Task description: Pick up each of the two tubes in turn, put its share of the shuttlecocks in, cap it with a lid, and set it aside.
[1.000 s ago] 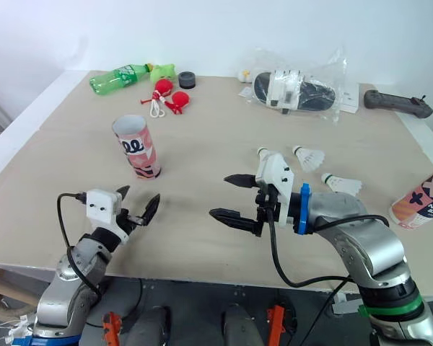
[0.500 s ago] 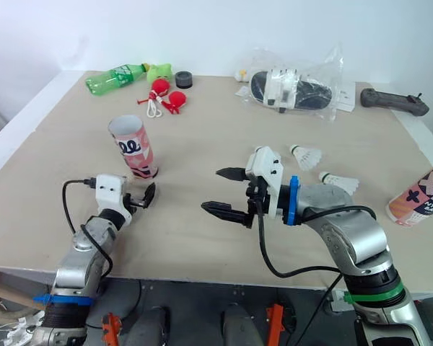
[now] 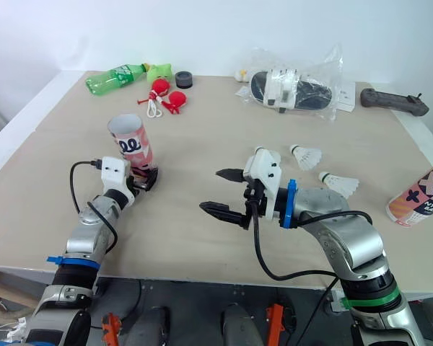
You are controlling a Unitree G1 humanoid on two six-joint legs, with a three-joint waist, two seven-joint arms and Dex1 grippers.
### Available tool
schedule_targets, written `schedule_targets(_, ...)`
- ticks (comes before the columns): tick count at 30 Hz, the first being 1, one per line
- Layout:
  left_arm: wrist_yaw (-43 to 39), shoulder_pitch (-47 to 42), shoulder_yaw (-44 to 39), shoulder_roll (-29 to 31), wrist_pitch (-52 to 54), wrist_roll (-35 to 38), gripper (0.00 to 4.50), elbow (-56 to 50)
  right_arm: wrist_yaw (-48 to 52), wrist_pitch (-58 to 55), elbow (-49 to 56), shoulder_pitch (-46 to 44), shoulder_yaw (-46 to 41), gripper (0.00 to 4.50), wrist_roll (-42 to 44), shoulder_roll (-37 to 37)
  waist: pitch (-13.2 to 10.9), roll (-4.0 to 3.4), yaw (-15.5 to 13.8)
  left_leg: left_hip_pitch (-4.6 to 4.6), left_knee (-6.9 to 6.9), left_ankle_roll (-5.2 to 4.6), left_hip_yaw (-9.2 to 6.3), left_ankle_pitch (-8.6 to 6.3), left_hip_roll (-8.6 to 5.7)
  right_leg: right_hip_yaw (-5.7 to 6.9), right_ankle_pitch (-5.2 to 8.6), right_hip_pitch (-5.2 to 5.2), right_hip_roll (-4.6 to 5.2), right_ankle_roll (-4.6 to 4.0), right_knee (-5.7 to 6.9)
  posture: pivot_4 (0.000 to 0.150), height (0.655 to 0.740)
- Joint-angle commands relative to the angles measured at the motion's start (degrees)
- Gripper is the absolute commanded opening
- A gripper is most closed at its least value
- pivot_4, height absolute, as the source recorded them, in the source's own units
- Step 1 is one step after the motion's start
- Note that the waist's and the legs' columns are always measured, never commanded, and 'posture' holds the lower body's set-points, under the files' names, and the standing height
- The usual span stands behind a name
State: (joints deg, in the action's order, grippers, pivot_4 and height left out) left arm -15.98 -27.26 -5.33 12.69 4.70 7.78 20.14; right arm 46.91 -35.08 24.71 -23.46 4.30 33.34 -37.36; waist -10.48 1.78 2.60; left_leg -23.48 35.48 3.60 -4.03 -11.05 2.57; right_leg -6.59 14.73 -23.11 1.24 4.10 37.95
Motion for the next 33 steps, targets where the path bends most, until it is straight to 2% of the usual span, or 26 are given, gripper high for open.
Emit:
schedule_targets(1,-1.35,-3.45,-0.68,0.95,-2.82,0.01,4.50,4.63,-0.83,0.76,2.60,-0.37,-0.62,4.49,-0.24,0.85,0.00,0.00,0.01,0.00,0.00,0.00,0.00,0.00,0.00,0.01,0.00,0.00,0.00,0.00,0.00,0.150,0.7400)
schedule_targets(5,-2.07,-5.54,-0.74,0.95,-4.83,0.06,4.50,8.41,-1.47,0.52,3.17,0.12,-0.54,4.49,-0.31,1.53,0.00,0.00,0.01,0.00,0.01,0.02,0.00,0.01,0.00,0.00,-0.02,0.00,0.00,0.02,0.00,0.150,0.7400)
schedule_targets(9,-2.11,-6.56,-1.17,0.82,-5.93,0.35,3.34,10.46,-1.75,0.34,3.74,0.56,-0.50,4.50,-0.45,1.79,0.00,0.00,0.01,0.00,-0.02,0.02,-0.01,0.01,0.00,0.01,-0.01,0.00,0.00,0.02,0.00,0.150,0.7400)
schedule_targets(10,-2.26,-6.69,-1.20,0.86,-5.82,0.45,3.18,10.71,-1.79,0.31,3.82,0.61,-0.52,4.50,-0.45,1.81,0.00,0.00,0.01,0.00,-0.02,0.02,-0.01,0.01,0.00,0.01,-0.01,0.00,0.00,0.02,0.00,0.150,0.7400)
schedule_targets(16,-4.14,-7.26,-1.31,1.75,-5.49,0.62,3.09,11.66,-2.20,-0.11,4.26,0.76,-1.01,4.50,0.23,1.84,0.00,0.00,0.02,0.01,-0.01,0.05,-0.01,0.03,0.00,0.01,-0.03,0.00,0.00,0.02,0.00,0.150,0.7400)
schedule_targets(18,-7.87,-6.87,-1.14,2.96,-4.11,1.95,3.09,10.12,-2.38,-1.49,4.46,0.65,-2.95,4.50,2.15,1.36,0.00,0.00,0.07,0.01,-0.01,0.06,-0.01,0.04,0.00,0.01,-0.03,0.00,0.00,0.02,0.00,0.150,0.7400)
schedule_targets(21,-17.66,-5.79,0.90,6.72,-0.19,4.17,3.09,5.15,-3.17,-5.91,3.59,-0.18,-8.89,4.50,8.08,0.18,0.00,-0.01,0.07,-0.02,-0.04,0.06,-0.01,0.04,0.00,0.01,-0.02,-0.01,0.00,0.02,0.00,0.150,0.7400)
schedule_targets(24,-27.05,-5.10,3.80,11.47,3.31,5.19,3.09,0.00,-5.21,-7.72,2.30,-1.15,-13.12,4.50,10.48,-0.15,-0.01,-0.01,0.09,-0.10,-0.04,0.07,-0.01,0.04,0.01,0.01,-0.01,-0.08,0.01,0.02,0.00,0.150,0.7400)
schedule_targets(27,-35.51,-6.40,6.21,16.94,6.84,5.38,3.09,-2.73,-6.94,-7.70,2.30,0.42,-14.69,4.50,8.90,-1.00,-0.01,-0.01,0.12,-0.15,-0.06,0.06,-0.03,0.04,0.03,0.06,0.01,-0.12,-0.01,-0.02,0.00,0.150,0.7400)
schedule_targets(31,-48.26,-9.82,12.94,26.14,8.45,1.44,3.09,-5.94,-14.53,-4.27,1.40,5.83,-12.32,4.50,-1.01,0.12,-0.01,0.00,0.12,-0.22,-0.08,0.06,-0.06,0.04,0.06,0.12,0.06,-0.21,-0.02,-0.09,0.01,0.150,0.7400)
schedule_targets(33,-50.92,-11.46,15.12,28.20,9.65,0.29,3.09,-6.41,-19.00,-2.41,0.90,7.22,-10.67,4.50,-5.27,2.53,-0.01,-0.02,0.14,-0.27,-0.09,0.06,-0.06,0.04,0.05,0.12,0.09,-0.25,-0.01,-0.10,0.01,0.150,0.7400)
